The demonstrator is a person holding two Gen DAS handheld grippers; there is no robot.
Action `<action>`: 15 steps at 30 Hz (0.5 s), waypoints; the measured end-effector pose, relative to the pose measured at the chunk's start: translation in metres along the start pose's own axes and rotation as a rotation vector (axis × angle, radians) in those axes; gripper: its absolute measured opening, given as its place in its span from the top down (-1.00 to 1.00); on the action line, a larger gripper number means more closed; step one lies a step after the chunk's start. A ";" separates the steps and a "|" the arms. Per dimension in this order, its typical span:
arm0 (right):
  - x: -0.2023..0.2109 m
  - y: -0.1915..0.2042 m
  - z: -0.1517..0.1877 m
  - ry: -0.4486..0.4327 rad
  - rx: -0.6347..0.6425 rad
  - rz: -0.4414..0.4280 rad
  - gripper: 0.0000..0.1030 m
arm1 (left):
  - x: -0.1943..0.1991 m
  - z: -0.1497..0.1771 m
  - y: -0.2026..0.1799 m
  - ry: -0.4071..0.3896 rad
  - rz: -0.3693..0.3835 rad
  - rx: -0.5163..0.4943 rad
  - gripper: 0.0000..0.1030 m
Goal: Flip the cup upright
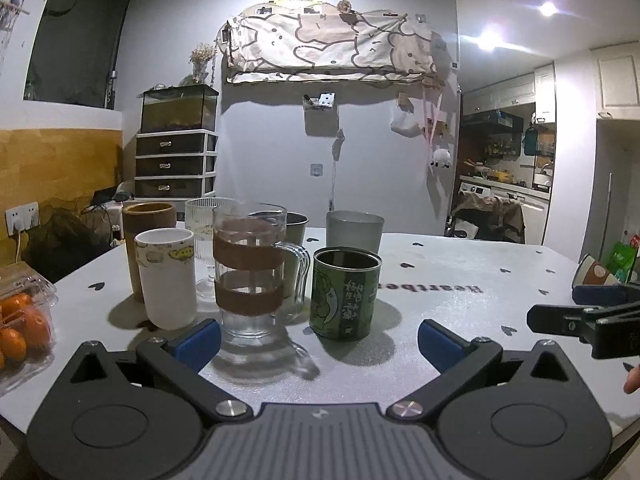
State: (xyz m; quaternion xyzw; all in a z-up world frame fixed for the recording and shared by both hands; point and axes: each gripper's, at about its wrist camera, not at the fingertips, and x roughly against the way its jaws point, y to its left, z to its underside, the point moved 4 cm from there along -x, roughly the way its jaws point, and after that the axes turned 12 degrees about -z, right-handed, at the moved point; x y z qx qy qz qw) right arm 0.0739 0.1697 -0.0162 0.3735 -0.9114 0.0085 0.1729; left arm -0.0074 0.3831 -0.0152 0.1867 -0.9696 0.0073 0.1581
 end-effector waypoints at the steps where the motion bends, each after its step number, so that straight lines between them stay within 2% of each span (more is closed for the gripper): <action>1: 0.001 0.000 0.002 -0.001 -0.002 0.001 -1.00 | 0.000 0.000 0.000 0.000 -0.003 -0.003 -1.00; 15: 0.001 -0.001 0.003 -0.001 -0.003 0.012 -1.00 | 0.000 0.001 0.000 0.006 -0.018 -0.003 -1.00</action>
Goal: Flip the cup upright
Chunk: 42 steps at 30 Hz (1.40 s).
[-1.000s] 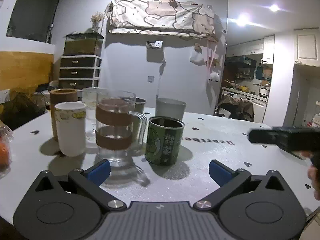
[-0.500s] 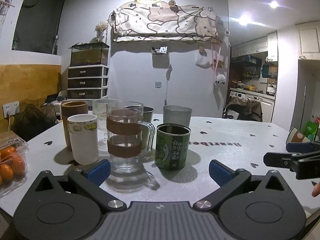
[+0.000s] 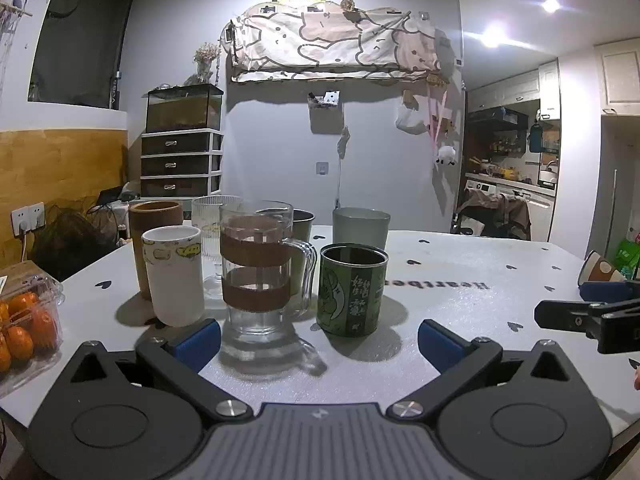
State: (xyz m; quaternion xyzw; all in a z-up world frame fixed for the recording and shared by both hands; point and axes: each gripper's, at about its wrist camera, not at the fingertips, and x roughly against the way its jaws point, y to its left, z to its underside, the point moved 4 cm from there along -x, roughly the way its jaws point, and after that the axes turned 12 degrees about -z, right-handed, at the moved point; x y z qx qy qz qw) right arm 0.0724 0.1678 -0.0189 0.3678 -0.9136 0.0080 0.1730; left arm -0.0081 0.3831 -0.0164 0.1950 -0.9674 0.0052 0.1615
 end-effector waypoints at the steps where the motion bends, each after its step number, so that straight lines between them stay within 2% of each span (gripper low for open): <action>1: 0.000 0.000 0.000 -0.001 0.000 0.001 -1.00 | 0.000 0.000 0.000 0.000 0.000 -0.001 -1.00; 42: -0.004 0.002 0.003 0.008 0.000 -0.002 -1.00 | -0.002 0.003 -0.001 0.013 0.003 -0.006 -1.00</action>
